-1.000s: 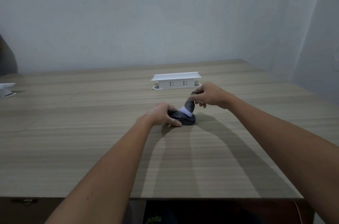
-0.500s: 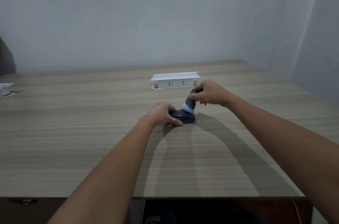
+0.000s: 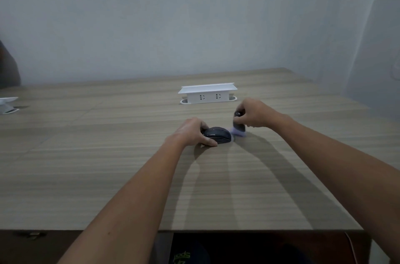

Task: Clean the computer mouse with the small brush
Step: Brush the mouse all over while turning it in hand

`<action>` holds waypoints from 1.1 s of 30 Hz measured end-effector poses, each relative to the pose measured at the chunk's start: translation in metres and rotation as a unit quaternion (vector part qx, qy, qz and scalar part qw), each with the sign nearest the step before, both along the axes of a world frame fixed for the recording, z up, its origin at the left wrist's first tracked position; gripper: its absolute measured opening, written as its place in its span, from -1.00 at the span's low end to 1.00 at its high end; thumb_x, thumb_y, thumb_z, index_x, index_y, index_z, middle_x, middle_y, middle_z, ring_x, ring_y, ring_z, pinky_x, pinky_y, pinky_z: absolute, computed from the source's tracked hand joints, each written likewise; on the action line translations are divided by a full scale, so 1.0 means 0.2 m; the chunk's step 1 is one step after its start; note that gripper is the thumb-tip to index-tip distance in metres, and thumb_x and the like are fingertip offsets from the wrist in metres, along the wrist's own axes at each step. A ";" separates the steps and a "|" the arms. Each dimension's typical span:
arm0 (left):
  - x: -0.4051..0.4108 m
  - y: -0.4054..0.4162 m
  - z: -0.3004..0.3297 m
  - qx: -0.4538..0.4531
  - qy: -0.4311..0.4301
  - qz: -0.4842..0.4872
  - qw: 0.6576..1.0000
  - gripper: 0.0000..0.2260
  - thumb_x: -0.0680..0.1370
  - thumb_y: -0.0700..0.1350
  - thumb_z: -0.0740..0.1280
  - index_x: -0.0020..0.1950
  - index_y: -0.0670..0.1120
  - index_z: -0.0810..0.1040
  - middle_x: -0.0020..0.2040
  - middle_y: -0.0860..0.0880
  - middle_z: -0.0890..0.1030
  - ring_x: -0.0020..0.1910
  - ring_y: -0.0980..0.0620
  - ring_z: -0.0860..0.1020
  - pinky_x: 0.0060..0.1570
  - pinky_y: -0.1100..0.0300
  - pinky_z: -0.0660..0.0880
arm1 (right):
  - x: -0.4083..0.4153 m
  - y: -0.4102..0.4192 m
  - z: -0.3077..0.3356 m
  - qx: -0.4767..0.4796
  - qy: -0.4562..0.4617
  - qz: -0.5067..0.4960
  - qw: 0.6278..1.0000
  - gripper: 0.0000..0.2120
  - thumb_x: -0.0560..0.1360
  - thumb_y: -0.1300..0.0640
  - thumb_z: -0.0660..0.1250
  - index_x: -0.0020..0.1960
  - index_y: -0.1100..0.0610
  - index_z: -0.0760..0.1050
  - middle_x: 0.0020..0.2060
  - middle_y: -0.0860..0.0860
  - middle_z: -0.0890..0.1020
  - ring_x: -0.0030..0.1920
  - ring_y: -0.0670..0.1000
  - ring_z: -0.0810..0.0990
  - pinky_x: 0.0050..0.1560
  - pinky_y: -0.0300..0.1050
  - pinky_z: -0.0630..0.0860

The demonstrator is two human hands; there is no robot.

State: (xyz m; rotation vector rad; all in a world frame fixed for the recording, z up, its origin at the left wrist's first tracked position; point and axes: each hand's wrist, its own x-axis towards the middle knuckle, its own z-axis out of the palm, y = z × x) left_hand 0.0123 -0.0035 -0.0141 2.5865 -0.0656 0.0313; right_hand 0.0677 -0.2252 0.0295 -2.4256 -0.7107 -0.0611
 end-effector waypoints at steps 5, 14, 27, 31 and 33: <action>0.01 0.00 -0.01 -0.002 -0.002 0.006 1.000 -0.61 0.26 0.11 0.63 -0.05 -0.09 0.72 -0.17 -0.12 0.73 -0.20 -0.04 0.59 -0.18 0.07 0.49 | -0.03 0.00 -0.01 0.085 0.031 0.060 0.994 -0.81 0.48 0.17 0.42 -0.19 0.30 0.65 -0.42 0.03 0.59 -0.50 -0.11 0.52 -0.46 -0.22 0.48; 0.01 0.00 -0.02 0.007 -0.007 0.016 1.000 -0.61 0.25 0.14 0.62 -0.07 -0.09 0.72 -0.19 -0.10 0.72 -0.19 -0.09 0.61 -0.22 0.11 0.43 | -0.04 0.00 0.02 0.038 0.017 0.070 0.997 -0.85 0.47 0.15 0.43 -0.19 0.22 0.67 -0.43 0.03 0.61 -0.51 -0.11 0.54 -0.49 -0.24 0.48; 0.00 -0.02 -0.01 0.011 -0.016 0.020 1.000 -0.60 0.27 0.14 0.61 -0.04 -0.08 0.73 -0.20 -0.06 0.72 -0.25 0.04 0.55 -0.32 0.18 0.38 | -0.01 -0.04 0.01 -0.037 -0.006 0.006 0.999 -0.86 0.43 0.18 0.41 -0.17 0.26 0.68 -0.39 0.14 0.64 -0.50 -0.04 0.50 -0.51 -0.24 0.43; 0.01 -0.01 -0.02 0.016 -0.017 0.022 0.999 -0.60 0.27 0.16 0.61 -0.08 -0.09 0.72 -0.25 -0.04 0.68 -0.29 0.04 0.52 -0.34 0.15 0.34 | -0.05 -0.03 0.01 0.076 0.033 0.059 0.995 -0.85 0.46 0.16 0.43 -0.16 0.25 0.69 -0.42 0.03 0.60 -0.49 -0.09 0.52 -0.48 -0.23 0.46; 0.00 -0.02 -0.01 0.019 -0.024 0.022 0.999 -0.61 0.27 0.17 0.61 -0.11 -0.10 0.71 -0.31 -0.01 0.63 -0.32 0.04 0.48 -0.36 0.15 0.31 | -0.05 -0.03 0.01 0.027 0.028 0.060 0.997 -0.87 0.47 0.17 0.42 -0.14 0.23 0.69 -0.44 0.02 0.59 -0.54 -0.13 0.50 -0.50 -0.24 0.44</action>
